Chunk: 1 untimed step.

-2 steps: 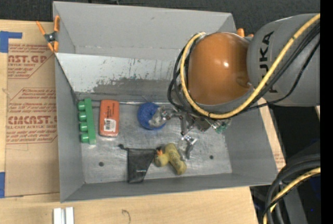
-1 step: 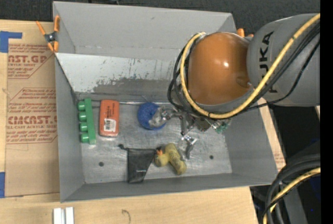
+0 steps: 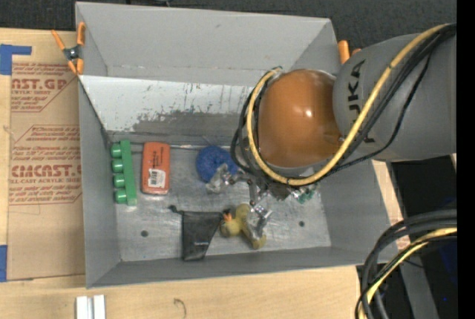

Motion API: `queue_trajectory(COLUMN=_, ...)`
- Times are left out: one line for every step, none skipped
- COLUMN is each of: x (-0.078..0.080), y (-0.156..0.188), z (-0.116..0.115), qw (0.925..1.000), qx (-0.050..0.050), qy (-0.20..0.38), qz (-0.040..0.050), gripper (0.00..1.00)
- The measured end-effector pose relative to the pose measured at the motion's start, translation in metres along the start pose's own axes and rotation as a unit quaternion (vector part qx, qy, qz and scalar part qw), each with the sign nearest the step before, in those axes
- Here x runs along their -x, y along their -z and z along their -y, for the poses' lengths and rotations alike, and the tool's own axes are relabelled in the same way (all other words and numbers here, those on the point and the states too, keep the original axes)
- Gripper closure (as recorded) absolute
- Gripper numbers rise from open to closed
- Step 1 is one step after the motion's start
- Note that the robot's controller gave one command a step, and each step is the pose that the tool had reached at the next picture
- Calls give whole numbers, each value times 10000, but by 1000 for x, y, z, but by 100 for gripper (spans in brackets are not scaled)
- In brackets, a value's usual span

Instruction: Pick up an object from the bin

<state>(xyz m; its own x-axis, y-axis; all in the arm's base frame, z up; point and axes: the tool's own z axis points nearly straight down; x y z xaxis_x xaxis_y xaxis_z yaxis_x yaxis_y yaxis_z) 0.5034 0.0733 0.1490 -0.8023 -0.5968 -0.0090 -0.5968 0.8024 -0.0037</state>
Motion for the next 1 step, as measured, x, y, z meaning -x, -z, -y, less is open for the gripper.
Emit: queue_trajectory(x=-20, y=-76, z=1, qw=9900, qx=23, qy=1408, qz=1, gripper=100)
